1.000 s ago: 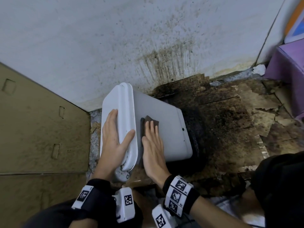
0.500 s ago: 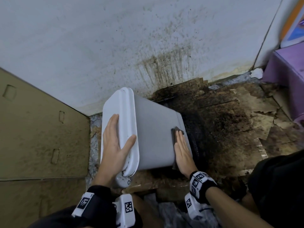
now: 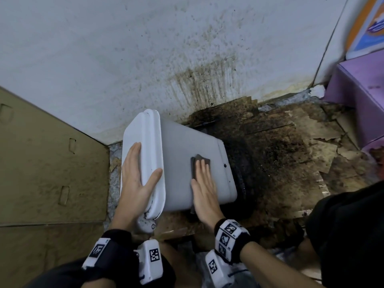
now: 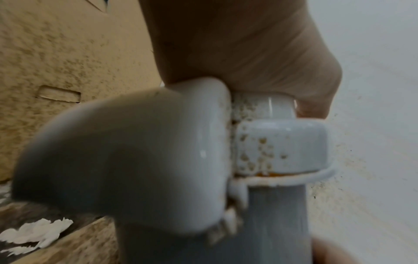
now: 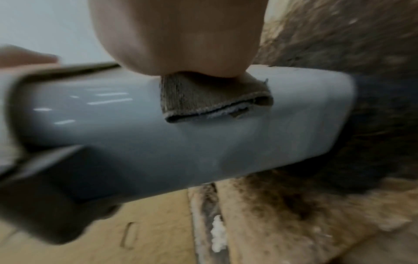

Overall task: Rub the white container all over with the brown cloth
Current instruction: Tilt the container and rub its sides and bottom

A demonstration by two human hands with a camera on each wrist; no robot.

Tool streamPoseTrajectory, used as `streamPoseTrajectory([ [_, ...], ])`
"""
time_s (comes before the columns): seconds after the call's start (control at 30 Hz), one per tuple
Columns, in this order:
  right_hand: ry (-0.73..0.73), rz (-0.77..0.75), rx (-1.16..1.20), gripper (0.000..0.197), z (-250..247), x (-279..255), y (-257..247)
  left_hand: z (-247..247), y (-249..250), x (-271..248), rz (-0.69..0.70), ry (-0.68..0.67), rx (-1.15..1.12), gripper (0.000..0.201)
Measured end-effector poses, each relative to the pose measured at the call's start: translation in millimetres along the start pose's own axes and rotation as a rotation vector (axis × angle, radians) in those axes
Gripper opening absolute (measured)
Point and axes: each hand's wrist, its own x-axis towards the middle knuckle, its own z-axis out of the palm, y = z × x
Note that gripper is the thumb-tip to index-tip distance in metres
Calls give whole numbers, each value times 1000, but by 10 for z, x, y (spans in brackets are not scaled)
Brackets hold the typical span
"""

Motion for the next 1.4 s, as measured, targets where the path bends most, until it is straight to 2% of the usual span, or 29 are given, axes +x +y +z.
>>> streamPoseTrajectory([
  [0.17,-82,-193,-54,55,98,-73,-608,6,-33,-1,16,4,18,82],
  [0.4,-109,-283,-104,54,-121,23,-245,3,-28,-4,9,1,2,82],
  [0.5,-71,-200,-91,54,-189,102,132,-3,-23,-6,6,2,-14,81],
  [0.63,2,32,-32,50,-270,221,555,22,29,5,22,7,-7,82],
  [0.73,-5,174,3,52,-269,254,473,44,69,16,30,8,18,83],
  [0.9,-30,239,16,58,-171,290,53,15,22,9,11,1,26,84],
  [1.03,-140,72,36,58,-62,205,-521,25,12,16,15,-9,42,90],
  [1.13,-162,-74,33,55,-3,102,-736,40,24,9,24,-11,25,91],
  [1.27,-79,-221,-28,54,-43,11,-522,42,-3,9,25,-7,16,89],
  [1.4,-49,-228,-85,54,-130,98,-76,14,-13,-6,11,-9,1,83],
])
